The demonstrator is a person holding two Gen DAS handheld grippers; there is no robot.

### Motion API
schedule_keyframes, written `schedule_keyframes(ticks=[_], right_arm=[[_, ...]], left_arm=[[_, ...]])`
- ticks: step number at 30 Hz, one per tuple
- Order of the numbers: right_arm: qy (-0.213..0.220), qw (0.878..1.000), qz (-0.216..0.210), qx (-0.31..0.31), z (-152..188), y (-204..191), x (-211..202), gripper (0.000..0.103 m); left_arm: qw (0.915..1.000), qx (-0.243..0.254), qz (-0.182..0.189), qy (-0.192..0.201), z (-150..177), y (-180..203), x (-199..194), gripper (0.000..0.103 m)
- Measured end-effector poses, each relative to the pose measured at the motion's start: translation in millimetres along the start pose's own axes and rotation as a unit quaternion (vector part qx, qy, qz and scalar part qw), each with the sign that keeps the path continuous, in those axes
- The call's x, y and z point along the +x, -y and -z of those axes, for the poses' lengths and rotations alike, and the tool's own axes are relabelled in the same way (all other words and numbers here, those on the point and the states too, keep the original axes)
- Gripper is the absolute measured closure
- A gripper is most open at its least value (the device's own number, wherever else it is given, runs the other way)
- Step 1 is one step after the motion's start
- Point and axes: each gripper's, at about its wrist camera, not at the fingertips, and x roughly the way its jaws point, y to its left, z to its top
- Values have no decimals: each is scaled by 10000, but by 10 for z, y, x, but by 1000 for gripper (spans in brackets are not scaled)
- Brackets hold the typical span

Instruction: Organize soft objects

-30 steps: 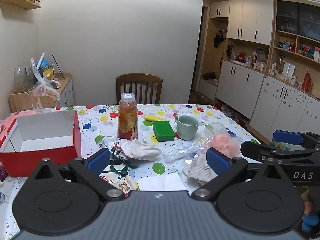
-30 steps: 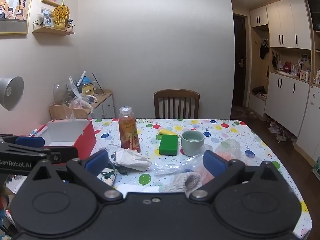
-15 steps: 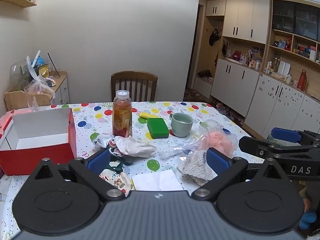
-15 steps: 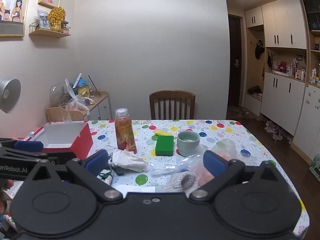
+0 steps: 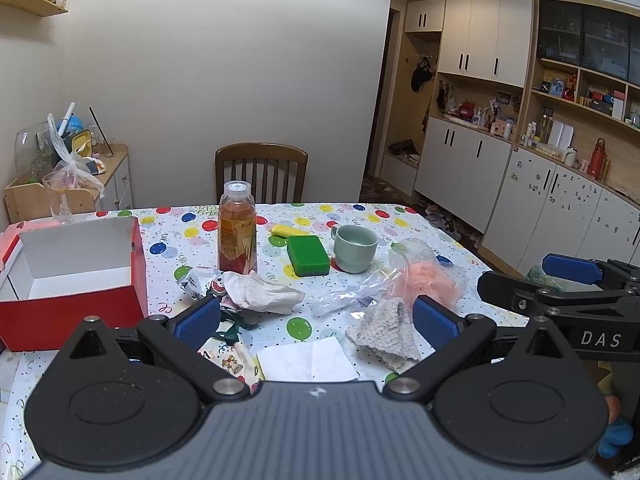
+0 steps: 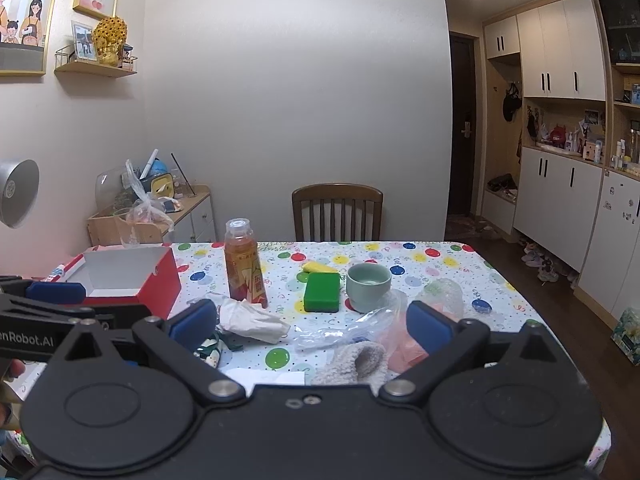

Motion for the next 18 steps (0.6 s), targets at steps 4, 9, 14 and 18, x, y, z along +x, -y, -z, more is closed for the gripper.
schedule_keyframes(ticks=[4,9,14,18], right_arm=[[9,10000,2,-6,-2,-4,-14,2],[3,10000,3,-4,1,-1,-39,2],[-2,10000,41,-39,12,-24,-55,2],[-5,10000,47,-39,10,-30,-60,2]], left_arm=[[9999,-94,98,-33,16,-15,-8,0],[9999,-69,73,-20,24,-23,-24,0],[10000,-55,51,-52,25,-23,-47,0],[10000,-54,51,-45,32,-22,-50,0]])
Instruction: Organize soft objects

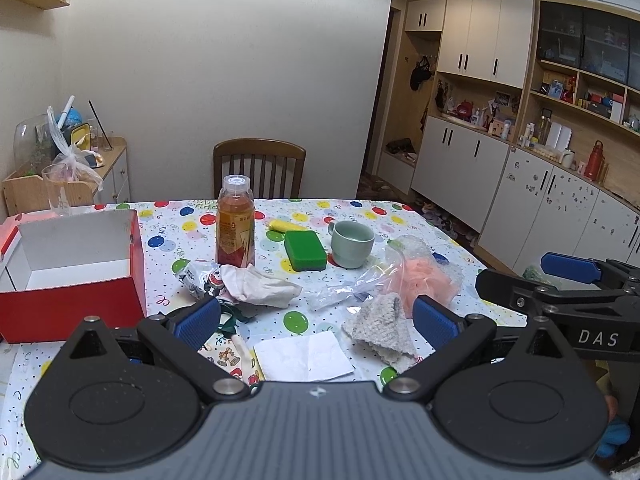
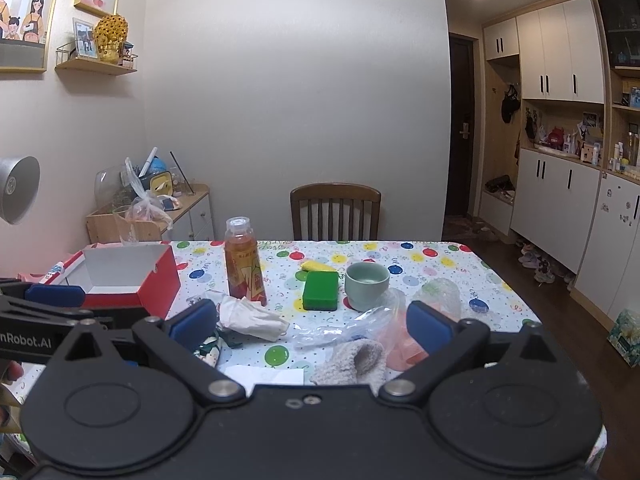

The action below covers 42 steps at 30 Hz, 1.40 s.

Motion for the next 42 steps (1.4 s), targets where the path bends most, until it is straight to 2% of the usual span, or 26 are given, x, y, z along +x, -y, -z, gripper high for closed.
schedule_keyframes(ticks=[42], right_arm=[[-25,10000,-9,9,7,-41,7,3]], left_arm=[[9999,-135,43,-12,72,9,-17,0]])
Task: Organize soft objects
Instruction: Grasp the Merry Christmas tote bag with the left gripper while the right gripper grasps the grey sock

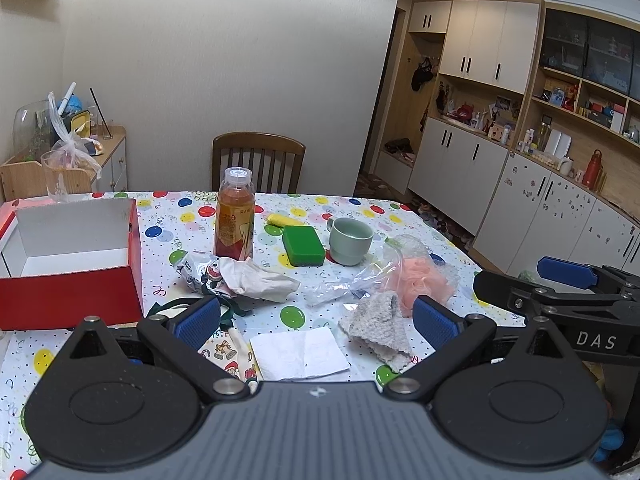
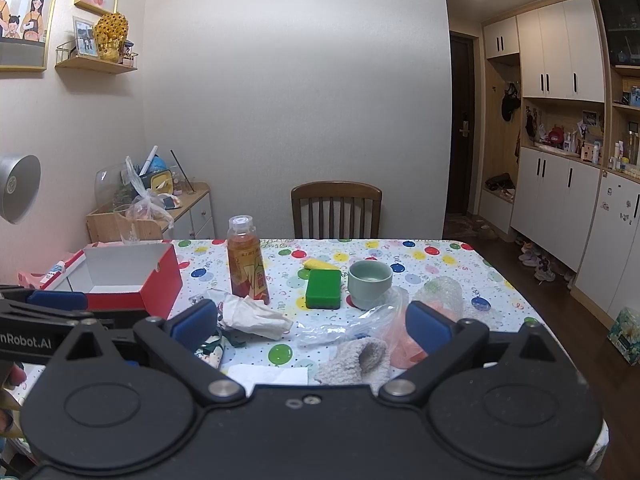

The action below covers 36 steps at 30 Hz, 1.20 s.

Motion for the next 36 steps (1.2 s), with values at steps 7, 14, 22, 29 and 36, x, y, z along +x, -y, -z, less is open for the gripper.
schedule_keyframes(ticks=[7,14,22,29,36], right_arm=[[-19,10000,-45,-76,-61,45,119,2],[-376,9990,-247,-7,-61,161,499,2],[-739,9965,-310,-236,34,336,1069,3],[-1308,9903,-231,-399,242,511,1670,4],[-1745,9834,-300,-408,370,575,2097,5]], left_arm=[[9998,-119,-126,-108,-67,-15,162,0],[9972,-368,-281,-580,-114,-74,516,0],[9856,-970,-801,-1134,-103,-375,1053,0],[9717,-1062,-1509,-1477,46,-701,1487,0],[9606,-1109,-1743,-1857,197,-974,1822,0]])
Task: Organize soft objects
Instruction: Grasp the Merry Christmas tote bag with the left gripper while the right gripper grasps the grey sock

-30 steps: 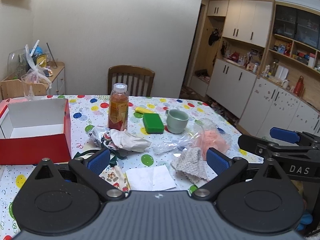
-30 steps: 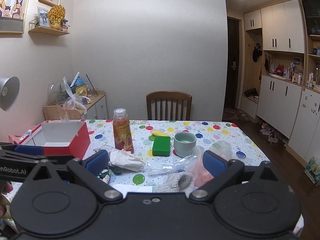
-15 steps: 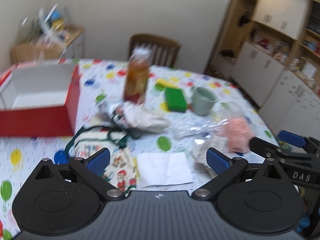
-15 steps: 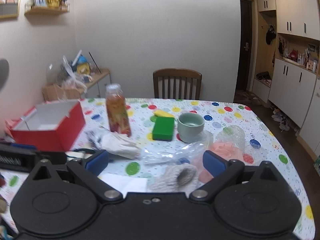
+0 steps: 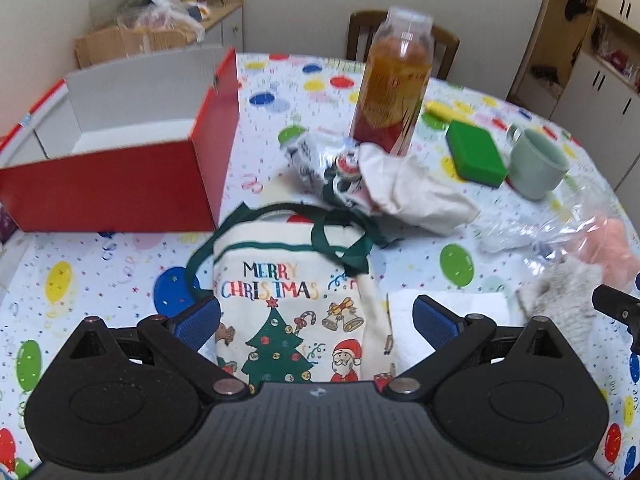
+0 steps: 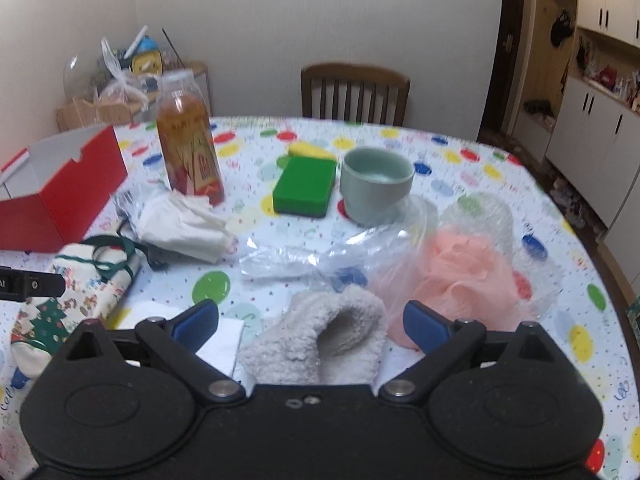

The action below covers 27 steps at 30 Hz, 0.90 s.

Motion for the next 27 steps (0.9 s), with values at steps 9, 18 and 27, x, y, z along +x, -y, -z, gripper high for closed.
schedule_keyframes(ticks=[9,18,27], right_arm=[[-536,9985,-55,7,48,32,373,9],[-741,9971,-134,-97,89,0,509,23],[-878,9958,-256,-33,117,63,574,52]], left_arm=[[9988,271,-129,-379,65,115,333,0],[9969,-19,-61,-789,122,-7,577,6],[9959,-323,153,-827,85,-122,513,61]])
